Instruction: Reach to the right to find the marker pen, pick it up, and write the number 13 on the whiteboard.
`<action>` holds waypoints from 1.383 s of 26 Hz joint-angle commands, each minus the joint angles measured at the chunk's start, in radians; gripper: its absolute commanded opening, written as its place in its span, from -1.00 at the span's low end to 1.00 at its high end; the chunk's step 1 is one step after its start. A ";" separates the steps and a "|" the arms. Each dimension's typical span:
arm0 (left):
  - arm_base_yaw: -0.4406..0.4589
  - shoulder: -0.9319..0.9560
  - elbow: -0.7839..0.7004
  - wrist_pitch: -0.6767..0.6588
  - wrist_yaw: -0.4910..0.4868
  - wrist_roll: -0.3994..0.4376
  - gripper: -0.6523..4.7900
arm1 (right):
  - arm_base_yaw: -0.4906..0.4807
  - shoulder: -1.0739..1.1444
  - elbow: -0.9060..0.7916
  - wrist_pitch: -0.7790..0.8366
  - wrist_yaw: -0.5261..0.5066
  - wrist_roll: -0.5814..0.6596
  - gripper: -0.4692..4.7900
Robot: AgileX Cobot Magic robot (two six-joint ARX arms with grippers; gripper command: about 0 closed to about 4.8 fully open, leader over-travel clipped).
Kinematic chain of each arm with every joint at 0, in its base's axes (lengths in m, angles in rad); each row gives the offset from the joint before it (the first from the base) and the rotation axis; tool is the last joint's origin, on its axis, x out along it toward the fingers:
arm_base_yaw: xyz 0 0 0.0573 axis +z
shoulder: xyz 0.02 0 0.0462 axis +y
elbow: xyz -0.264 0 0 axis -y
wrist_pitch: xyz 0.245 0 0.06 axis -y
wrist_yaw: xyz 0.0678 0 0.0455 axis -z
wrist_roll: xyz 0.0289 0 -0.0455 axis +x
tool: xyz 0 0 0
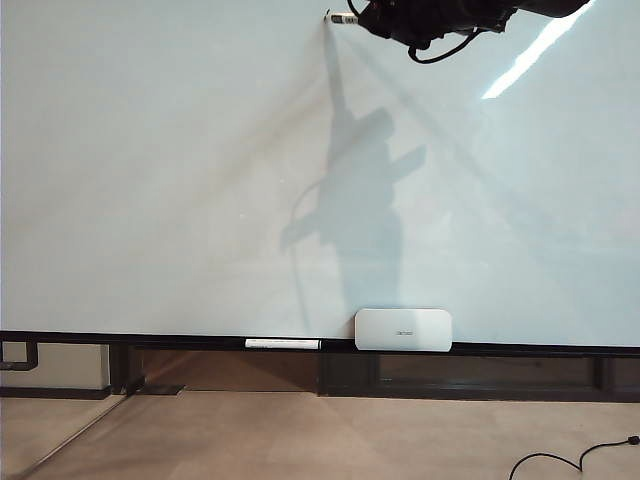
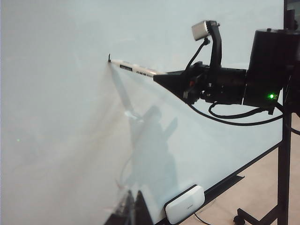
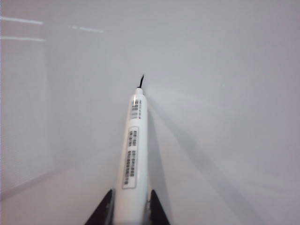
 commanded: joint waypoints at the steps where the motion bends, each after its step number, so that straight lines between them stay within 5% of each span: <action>1: 0.000 -0.003 0.006 0.008 0.004 0.001 -0.78 | 0.000 -0.003 0.005 -0.047 0.009 -0.002 -0.84; 21: 0.000 -0.004 0.018 0.009 0.000 0.004 -0.78 | 0.000 -0.001 0.003 -0.328 0.067 -0.028 -0.84; 36: 0.000 -0.014 0.018 0.008 0.000 0.000 -0.78 | 0.000 0.016 -0.010 -0.391 0.066 -0.028 -0.84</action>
